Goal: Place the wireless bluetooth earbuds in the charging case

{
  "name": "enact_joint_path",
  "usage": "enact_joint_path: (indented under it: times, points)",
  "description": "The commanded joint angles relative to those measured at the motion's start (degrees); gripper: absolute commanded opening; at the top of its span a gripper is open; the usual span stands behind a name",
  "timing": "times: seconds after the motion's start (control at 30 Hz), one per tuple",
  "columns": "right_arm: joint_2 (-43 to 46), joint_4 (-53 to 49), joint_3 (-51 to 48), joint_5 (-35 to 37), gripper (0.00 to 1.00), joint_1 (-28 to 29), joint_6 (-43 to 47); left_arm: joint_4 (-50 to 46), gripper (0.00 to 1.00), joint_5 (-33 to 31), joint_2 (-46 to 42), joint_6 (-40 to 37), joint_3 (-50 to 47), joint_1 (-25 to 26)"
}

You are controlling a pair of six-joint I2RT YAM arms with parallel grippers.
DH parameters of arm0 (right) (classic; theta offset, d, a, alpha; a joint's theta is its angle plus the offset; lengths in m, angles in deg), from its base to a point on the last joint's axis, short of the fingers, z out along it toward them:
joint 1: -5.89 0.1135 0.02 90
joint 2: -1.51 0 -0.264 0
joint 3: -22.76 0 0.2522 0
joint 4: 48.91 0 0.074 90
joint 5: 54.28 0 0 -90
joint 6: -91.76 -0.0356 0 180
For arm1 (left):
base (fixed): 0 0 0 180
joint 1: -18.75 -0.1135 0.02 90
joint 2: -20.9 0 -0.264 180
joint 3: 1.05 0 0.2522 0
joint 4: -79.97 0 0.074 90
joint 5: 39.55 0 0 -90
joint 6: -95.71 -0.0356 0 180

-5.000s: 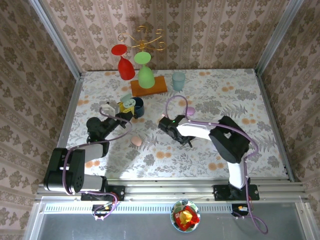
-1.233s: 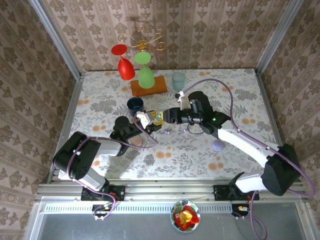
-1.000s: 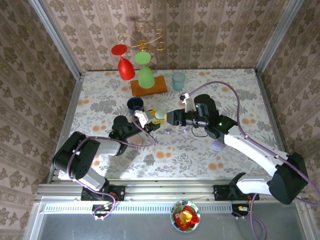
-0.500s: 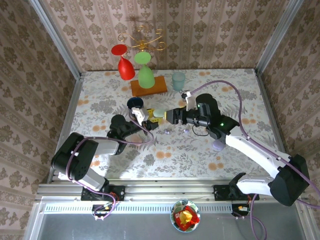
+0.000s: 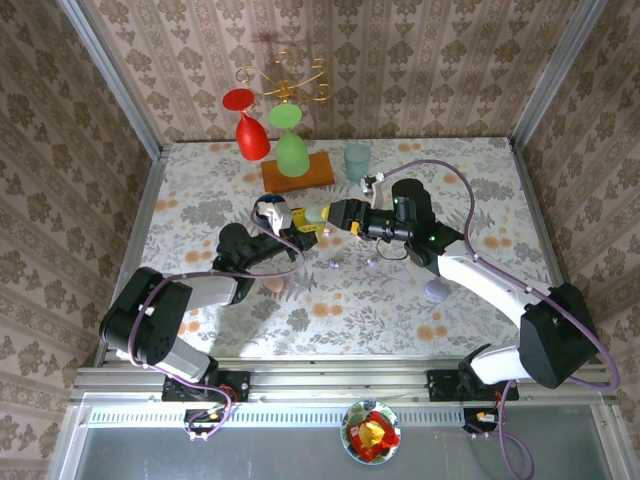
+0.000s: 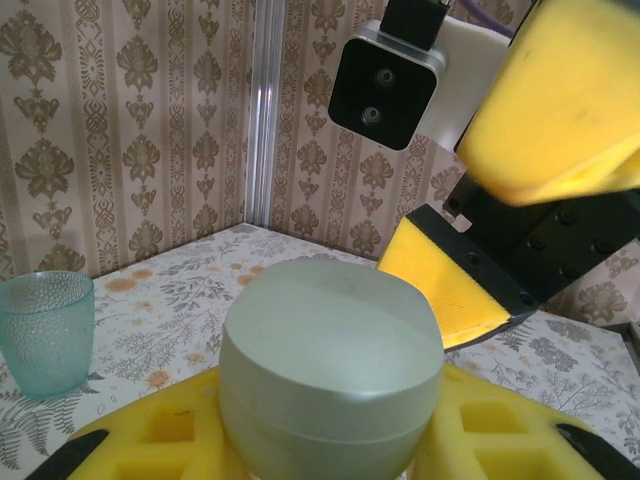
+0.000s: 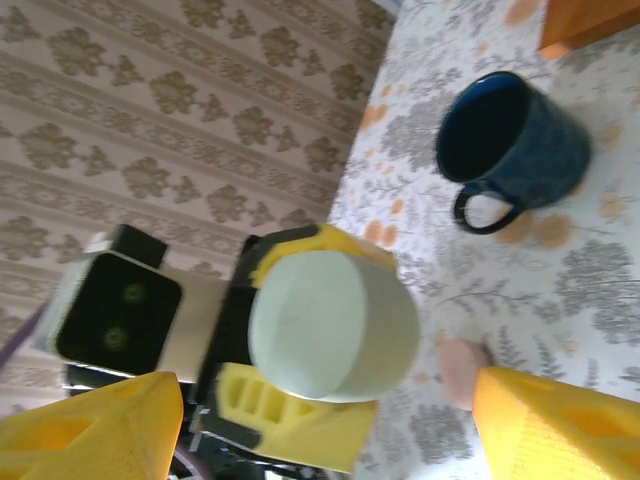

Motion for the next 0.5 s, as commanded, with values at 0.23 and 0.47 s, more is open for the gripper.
enact_joint_path:
  times: [0.23,0.47]
  points:
    - [-5.2,13.9,-1.8,-4.8,0.71,-0.1,-11.6,2.3,0.31,0.1,-1.9,0.6,1.5,1.0]
    - [-6.9,17.2,-2.9,-5.6,0.38,-0.9,-14.5,2.3,0.31,1.0,-1.5,-1.1,1.0,1.1]
